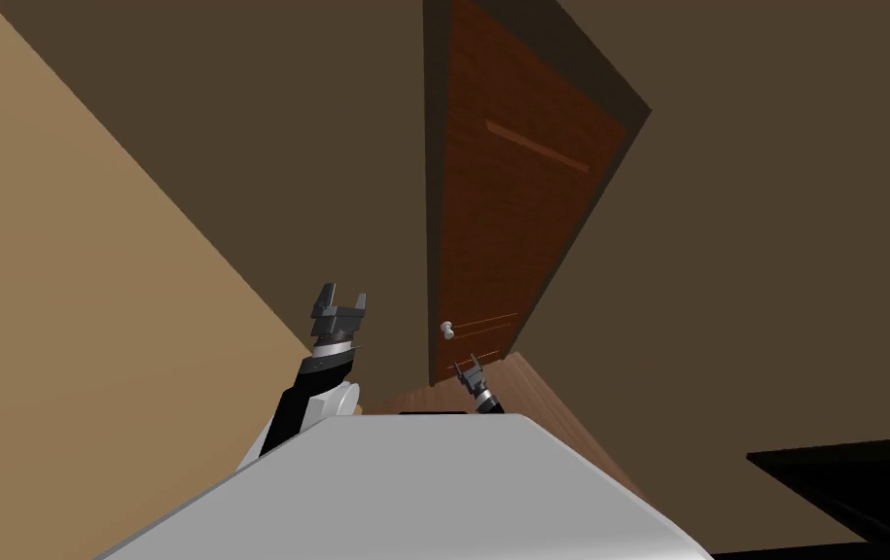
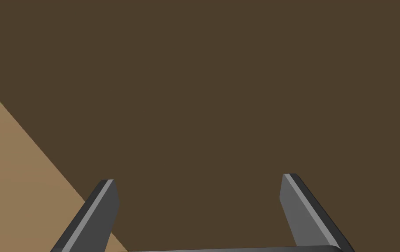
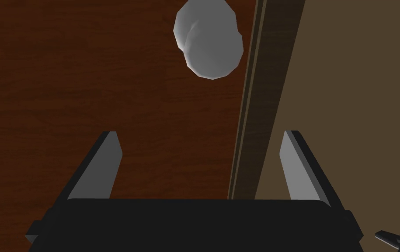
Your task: Pull the door open
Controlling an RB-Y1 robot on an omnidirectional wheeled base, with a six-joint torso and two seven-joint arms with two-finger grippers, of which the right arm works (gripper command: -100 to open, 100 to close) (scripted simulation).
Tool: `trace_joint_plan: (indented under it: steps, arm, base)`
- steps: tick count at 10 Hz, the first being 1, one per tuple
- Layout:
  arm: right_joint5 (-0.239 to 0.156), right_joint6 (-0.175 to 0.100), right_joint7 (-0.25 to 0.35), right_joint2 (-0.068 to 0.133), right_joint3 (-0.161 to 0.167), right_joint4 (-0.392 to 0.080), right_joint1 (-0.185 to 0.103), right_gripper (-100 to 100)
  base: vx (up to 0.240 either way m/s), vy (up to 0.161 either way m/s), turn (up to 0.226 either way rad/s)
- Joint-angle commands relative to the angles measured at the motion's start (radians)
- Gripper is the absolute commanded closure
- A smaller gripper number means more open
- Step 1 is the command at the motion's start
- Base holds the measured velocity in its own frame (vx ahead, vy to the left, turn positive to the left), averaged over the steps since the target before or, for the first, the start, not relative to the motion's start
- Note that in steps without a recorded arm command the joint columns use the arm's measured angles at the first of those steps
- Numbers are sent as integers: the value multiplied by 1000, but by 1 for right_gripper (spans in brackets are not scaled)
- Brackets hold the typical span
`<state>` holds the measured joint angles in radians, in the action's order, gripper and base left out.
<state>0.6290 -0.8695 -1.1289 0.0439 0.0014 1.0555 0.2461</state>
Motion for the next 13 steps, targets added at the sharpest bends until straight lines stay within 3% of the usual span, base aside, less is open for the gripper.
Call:
trace_joint_plan:
  steps: [1,3,6,8,10,12,13]
  arm:
    - [-12,8,4,30,-6,11,-2,-100]
    - [-41,11,-6,83,-31,-8,-31,-100]
    - [-78,16,-19,136,-68,-33,-66,-100]
    - [-107,24,-33,159,-108,-54,-94,-100]
    - [-127,35,-47,144,-149,-69,-113,-100]
    - [-135,47,-59,94,-188,-78,-121,-100]
    - [-136,49,-61,81,-195,-79,-122,-100]
  base:
    - [-77,-62,309]
    - [-76,-27,395]
    - [-69,-18,289]
    - [-33,11,272]
    - [21,35,236]
    - [75,33,34]
    - [76,33,-17]
